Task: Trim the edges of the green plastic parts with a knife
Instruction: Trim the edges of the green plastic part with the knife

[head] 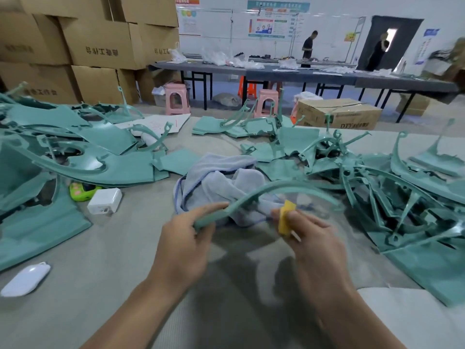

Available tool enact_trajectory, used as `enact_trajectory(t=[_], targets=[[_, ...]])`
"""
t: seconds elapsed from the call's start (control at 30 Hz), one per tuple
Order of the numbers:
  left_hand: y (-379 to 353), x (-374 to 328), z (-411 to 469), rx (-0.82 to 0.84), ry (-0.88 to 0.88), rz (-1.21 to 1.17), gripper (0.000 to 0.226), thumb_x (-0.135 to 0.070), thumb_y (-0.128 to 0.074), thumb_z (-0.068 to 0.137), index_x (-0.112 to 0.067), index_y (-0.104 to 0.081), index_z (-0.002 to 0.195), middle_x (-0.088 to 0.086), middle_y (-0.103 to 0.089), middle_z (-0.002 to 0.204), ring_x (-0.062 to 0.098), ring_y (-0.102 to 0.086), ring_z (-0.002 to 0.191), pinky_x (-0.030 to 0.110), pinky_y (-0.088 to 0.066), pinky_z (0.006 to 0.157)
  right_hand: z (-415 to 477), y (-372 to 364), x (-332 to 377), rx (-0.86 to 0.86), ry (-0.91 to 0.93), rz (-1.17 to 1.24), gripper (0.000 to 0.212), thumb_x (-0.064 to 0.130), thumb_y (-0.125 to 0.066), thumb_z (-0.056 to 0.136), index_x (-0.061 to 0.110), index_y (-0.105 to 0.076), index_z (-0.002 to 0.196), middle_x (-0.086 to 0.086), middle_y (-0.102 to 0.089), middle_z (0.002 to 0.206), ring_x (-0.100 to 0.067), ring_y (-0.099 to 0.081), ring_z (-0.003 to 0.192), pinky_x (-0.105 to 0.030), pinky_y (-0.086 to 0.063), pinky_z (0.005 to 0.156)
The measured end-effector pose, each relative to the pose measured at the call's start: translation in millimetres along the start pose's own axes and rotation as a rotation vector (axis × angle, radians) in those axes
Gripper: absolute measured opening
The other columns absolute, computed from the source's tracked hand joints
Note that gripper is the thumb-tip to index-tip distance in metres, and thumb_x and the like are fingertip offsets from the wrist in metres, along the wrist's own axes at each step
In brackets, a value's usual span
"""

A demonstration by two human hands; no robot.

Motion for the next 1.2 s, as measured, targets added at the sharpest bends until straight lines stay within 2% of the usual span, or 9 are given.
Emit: enact_trajectory(t=[0.1, 0.3, 0.47, 0.67, 0.8, 0.93, 1.07, 1.13, 1.2], targets=[[-4.4, 2.2, 4.6, 0.055, -0.053, 0.137, 0.048, -0.004, -0.068, 0.090, -0.049, -0.055, 0.101, -0.046, -0.054, 0.069, -0.025, -0.049, 0.064, -0.003, -0.033, 0.057, -1.9, -0.9, -0.5, 0.050, -0.118, 0.145, 0.017, 0.004, -0.060, 0.091, -0.004, -0.075, 0.088, -0.020, -0.074, 0.090, -0.023, -0.073, 0.079, -0.033, -0.058, 0.079], [-17.8, 22.5, 4.0, 0.107, 0.062, 0.181, 0.050, -0.015, -0.066, 0.092, -0.060, -0.052, 0.075, -0.029, -0.056, 0.066, -0.005, -0.052, 0.062, 0.007, -0.038, 0.055, -11.2, -1.1, -28.1, -0.098, -0.333, 0.269, 0.025, 0.009, -0.049, 0.105, -0.004, -0.064, 0.089, -0.018, -0.070, 0.073, -0.018, -0.061, 0.049, -0.022, -0.053, 0.044], [-13.1, 22.2, 3.5, 0.038, 0.097, 0.217, 0.045, -0.019, -0.066, 0.093, -0.055, -0.047, 0.072, -0.031, -0.056, 0.069, -0.006, -0.052, 0.063, 0.008, -0.038, 0.055, -18.6, -0.9, -1.8, -0.125, 0.049, -0.007, 0.030, 0.010, -0.045, 0.108, 0.009, -0.062, 0.083, -0.011, -0.067, 0.064, -0.018, -0.053, 0.041, -0.024, -0.041, 0.037], [-19.7, 8.3, -2.2, 0.122, -0.045, 0.271, 0.051, -0.004, -0.065, 0.087, -0.046, -0.047, 0.110, -0.045, -0.057, 0.079, -0.012, -0.055, 0.082, -0.006, -0.032, 0.060, -43.8, -39.7, 49.3, 0.211, 0.626, -0.595, 0.026, 0.022, -0.052, 0.098, 0.018, -0.058, 0.074, -0.010, -0.058, 0.061, -0.020, -0.044, 0.048, -0.032, -0.036, 0.047], [-22.0, 19.7, -1.4, 0.120, -0.015, 0.289, 0.051, -0.009, -0.064, 0.087, -0.042, -0.067, 0.126, -0.026, -0.071, 0.113, 0.001, -0.051, 0.117, -0.013, -0.025, 0.080, -42.2, -38.3, 62.8, 0.329, 0.657, -0.854, 0.021, 0.030, -0.054, 0.092, 0.016, -0.058, 0.076, -0.001, -0.048, 0.058, -0.011, -0.038, 0.054, -0.030, -0.034, 0.053], [-24.0, 24.4, -3.3, 0.143, 0.007, 0.328, 0.050, -0.004, -0.066, 0.086, -0.039, -0.071, 0.122, -0.014, -0.077, 0.100, 0.013, -0.057, 0.105, -0.009, -0.030, 0.071, -49.3, -41.4, 50.4, 0.397, 0.674, -1.122, 0.020, 0.031, -0.054, 0.091, 0.016, -0.054, 0.078, 0.004, -0.049, 0.061, -0.014, -0.045, 0.058, -0.024, -0.034, 0.053], [-25.9, 27.0, -1.1, 0.195, 0.052, 0.326, 0.049, -0.012, -0.061, 0.093, -0.048, -0.066, 0.126, -0.021, -0.075, 0.104, 0.010, -0.069, 0.090, 0.010, -0.045, 0.076, -15.7, -10.2, 55.0, 0.028, 0.569, -1.270, 0.026, 0.027, -0.055, 0.099, 0.018, -0.060, 0.076, 0.001, -0.057, 0.060, -0.022, -0.055, 0.064, -0.038, -0.042, 0.061], [-24.1, 27.4, -0.3, 0.180, 0.060, 0.314, 0.047, -0.014, -0.062, 0.094, -0.048, -0.067, 0.125, -0.021, -0.075, 0.106, 0.008, -0.067, 0.095, 0.008, -0.044, 0.077, 0.0, 17.4, 65.7, -0.177, 0.478, -1.293, 0.031, 0.024, -0.054, 0.102, 0.014, -0.056, 0.072, -0.002, -0.056, 0.058, -0.034, -0.054, 0.066, -0.041, -0.041, 0.062], [-24.2, 27.2, -0.4, 0.170, 0.054, 0.295, 0.047, -0.011, -0.063, 0.092, -0.045, -0.069, 0.123, -0.019, -0.076, 0.103, 0.007, -0.063, 0.097, -0.001, -0.038, 0.075, -2.9, 20.7, 69.0, -0.155, 0.535, -1.196, 0.032, 0.021, -0.055, 0.101, 0.018, -0.055, 0.069, 0.003, -0.056, 0.057, -0.020, -0.052, 0.060, -0.038, -0.040, 0.062]])
Point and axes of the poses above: each hand's wrist, its own z-axis towards the middle knuckle, its own y-axis out of the back of the hand, x = y × z, the point moved 8 cm from there along z, towards the middle knuckle
